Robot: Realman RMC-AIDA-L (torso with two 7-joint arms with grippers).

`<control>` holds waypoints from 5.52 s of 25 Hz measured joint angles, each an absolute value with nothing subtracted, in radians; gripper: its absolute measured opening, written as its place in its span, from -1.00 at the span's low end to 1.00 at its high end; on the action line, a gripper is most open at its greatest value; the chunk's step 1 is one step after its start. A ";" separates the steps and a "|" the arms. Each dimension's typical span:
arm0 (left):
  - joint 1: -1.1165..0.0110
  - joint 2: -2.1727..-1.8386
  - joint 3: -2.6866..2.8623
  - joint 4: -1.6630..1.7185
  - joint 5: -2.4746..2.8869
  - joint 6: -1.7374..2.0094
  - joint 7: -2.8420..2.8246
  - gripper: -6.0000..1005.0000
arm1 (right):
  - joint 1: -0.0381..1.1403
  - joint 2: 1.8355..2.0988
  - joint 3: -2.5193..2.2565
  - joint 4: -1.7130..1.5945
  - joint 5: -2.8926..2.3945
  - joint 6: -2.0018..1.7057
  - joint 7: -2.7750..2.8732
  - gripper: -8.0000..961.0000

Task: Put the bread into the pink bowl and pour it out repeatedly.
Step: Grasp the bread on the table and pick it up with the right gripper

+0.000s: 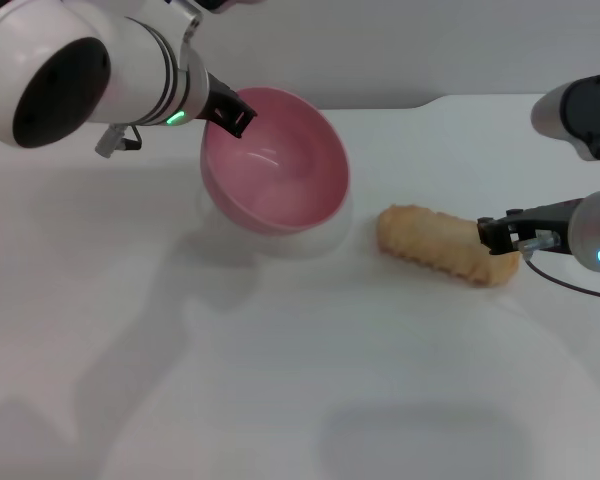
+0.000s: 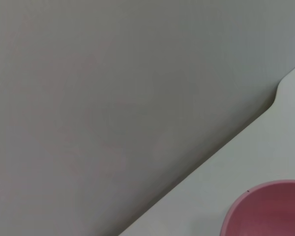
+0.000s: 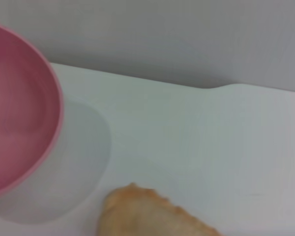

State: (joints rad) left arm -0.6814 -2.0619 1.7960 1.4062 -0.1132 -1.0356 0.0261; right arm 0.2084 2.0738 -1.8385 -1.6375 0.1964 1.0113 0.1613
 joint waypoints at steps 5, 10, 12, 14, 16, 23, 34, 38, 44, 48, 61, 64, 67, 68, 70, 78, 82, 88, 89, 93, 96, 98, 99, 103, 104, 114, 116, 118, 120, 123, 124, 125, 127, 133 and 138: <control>-0.680 -2.063 1.805 1.400 -0.118 -1.028 0.030 -0.93 | 0.240 2.075 -1.830 -1.584 0.194 0.996 0.170 -0.32; -0.680 -2.065 1.806 1.398 -0.120 -1.028 0.030 -0.93 | 0.252 2.075 -1.816 -1.562 0.188 0.971 0.184 -0.10; -0.680 -2.065 1.807 1.398 -0.120 -1.028 0.030 -0.93 | 0.257 2.075 -1.816 -1.548 0.187 0.964 0.186 -0.02; -0.679 -2.066 1.807 1.398 -0.120 -1.028 0.030 -0.93 | 0.263 2.076 -1.813 -1.513 0.188 0.950 0.188 0.18; -0.679 -2.066 1.807 1.397 -0.121 -1.028 0.031 -0.93 | 0.266 2.076 -1.812 -1.504 0.190 0.947 0.188 0.37; -0.685 -2.068 1.820 1.398 -0.121 -1.028 0.028 -0.93 | 0.290 2.078 -1.831 -1.457 0.216 0.930 0.188 0.57; -0.689 -2.068 1.823 1.399 -0.121 -1.031 0.026 -0.93 | 0.359 2.078 -1.829 -1.307 0.267 0.872 0.188 0.56; -0.686 -2.068 1.823 1.400 -0.121 -1.033 0.029 -0.93 | 0.374 2.079 -1.829 -1.265 0.269 0.854 0.189 0.55; -0.683 -2.067 1.824 1.405 -0.121 -1.034 0.029 -0.93 | 0.384 2.079 -1.834 -1.248 0.274 0.859 0.189 0.54; -0.681 -2.066 1.823 1.408 -0.121 -1.036 0.030 -0.93 | 0.387 2.074 -1.839 -1.254 0.291 0.876 0.178 0.48; -0.672 -2.063 1.815 1.384 -0.114 -1.029 0.031 -0.93 | 0.265 2.073 -1.802 -1.622 0.207 1.033 0.143 0.04; -0.668 -2.062 1.815 1.384 -0.113 -1.028 0.031 -0.93 | 0.241 2.075 -1.791 -1.732 0.186 1.084 0.134 0.01; -0.659 -2.063 1.820 1.374 -0.114 -1.006 0.031 -0.93 | 0.233 2.076 -1.791 -1.821 0.175 1.113 0.131 -0.02; -0.661 -2.065 1.824 1.363 -0.117 -0.999 0.031 -0.93 | 0.237 2.077 -1.796 -1.870 0.173 1.128 0.130 -0.03; -0.667 -2.067 1.831 1.350 -0.120 -0.993 0.030 -0.93 | 0.240 2.077 -1.800 -1.893 0.173 1.134 0.130 -0.05; -0.681 -2.069 1.867 1.331 -0.127 -0.978 0.019 -0.93 | 0.257 2.075 -1.813 -1.991 0.176 1.144 0.129 -0.36; -0.686 -2.069 1.872 1.331 -0.128 -0.976 0.019 -0.93 | 0.257 2.075 -1.816 -1.979 0.178 1.145 0.130 -0.73; -0.679 -2.063 1.829 1.330 -0.120 -0.989 0.028 -0.93 | 0.240 2.079 -1.858 -1.877 0.151 1.136 0.137 -0.99; -0.679 -2.063 1.829 1.330 -0.120 -0.989 0.028 -0.93 | 0.238 2.079 -1.862 -1.862 0.147 1.132 0.140 -0.90; -0.677 -2.061 1.819 1.329 -0.113 -0.989 0.030 -0.93 | 0.232 2.079 -1.867 -1.810 0.142 1.112 0.161 -0.64; -0.676 -2.060 1.803 1.328 -0.113 -0.990 0.039 -0.93 | 0.223 2.079 -1.871 -1.794 0.142 1.104 0.162 -0.51; -0.674 -2.060 1.799 1.328 -0.112 -0.991 0.042 -0.93 | 0.220 2.079 -1.872 -1.788 0.142 1.101 0.163 -0.42; -0.674 -2.060 1.798 1.328 -0.112 -0.992 0.042 -0.93 | 0.217 2.079 -1.873 -1.785 0.142 1.098 0.164 -0.38; -0.674 -2.060 1.798 1.331 -0.112 -0.995 0.043 -0.93 | 0.211 2.080 -1.891 -1.761 0.149 1.080 0.179 -0.15; -0.675 -2.060 1.798 1.333 -0.112 -0.999 0.043 -0.93 | 0.211 2.080 -1.891 -1.761 0.149 1.080 0.179 -0.07; -0.681 -2.063 1.799 1.334 -0.112 -1.028 0.043 -0.93 | 0.210 2.080 -1.933 -1.653 0.160 1.024 0.227 0.51; -0.681 -2.063 1.799 1.335 -0.112 -1.028 0.043 -0.93 | 0.213 2.080 -1.937 -1.635 0.178 1.007 0.227 0.50; -0.681 -2.063 1.799 1.336 -0.112 -1.029 0.043 -0.93 | 0.217 2.080 -1.940 -1.618 0.191 0.995 0.228 0.50; -0.681 -2.063 1.802 1.336 -0.112 -1.030 0.043 -0.93 | 0.220 2.079 -1.943 -1.606 0.196 0.987 0.232 0.50; -0.682 -2.063 1.805 1.338 -0.112 -1.031 0.043 -0.93 | 0.224 2.079 -1.946 -1.586 0.197 0.983 0.239 0.50; -0.682 -2.063 1.805 1.338 -0.112 -1.031 0.043 -0.93 | 0.224 2.079 -1.946 -1.586 0.197 0.983 0.239 0.50; -0.682 -2.063 1.805 1.339 -0.112 -1.031 0.043 -0.93 | 0.224 2.079 -1.946 -1.583 0.197 0.983 0.239 0.50; -0.682 -2.063 1.805 1.340 -0.112 -1.032 0.043 -0.93 | 0.224 2.079 -1.946 -1.579 0.197 0.981 0.239 0.50; -0.683 -2.062 1.807 1.340 -0.112 -1.033 0.044 -0.93 | 0.244 2.078 -1.946 -1.529 0.200 0.969 0.240 0.50; -0.683 -2.062 1.807 1.340 -0.112 -1.033 0.045 -0.93 | 0.273 2.076 -1.940 -1.466 0.230 0.942 0.240 0.50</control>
State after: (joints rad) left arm -0.6831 -2.0616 1.8067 1.3397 -0.1120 -1.0326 0.0445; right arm 0.2730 2.0756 -1.9397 -1.4660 0.2303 0.9421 0.2400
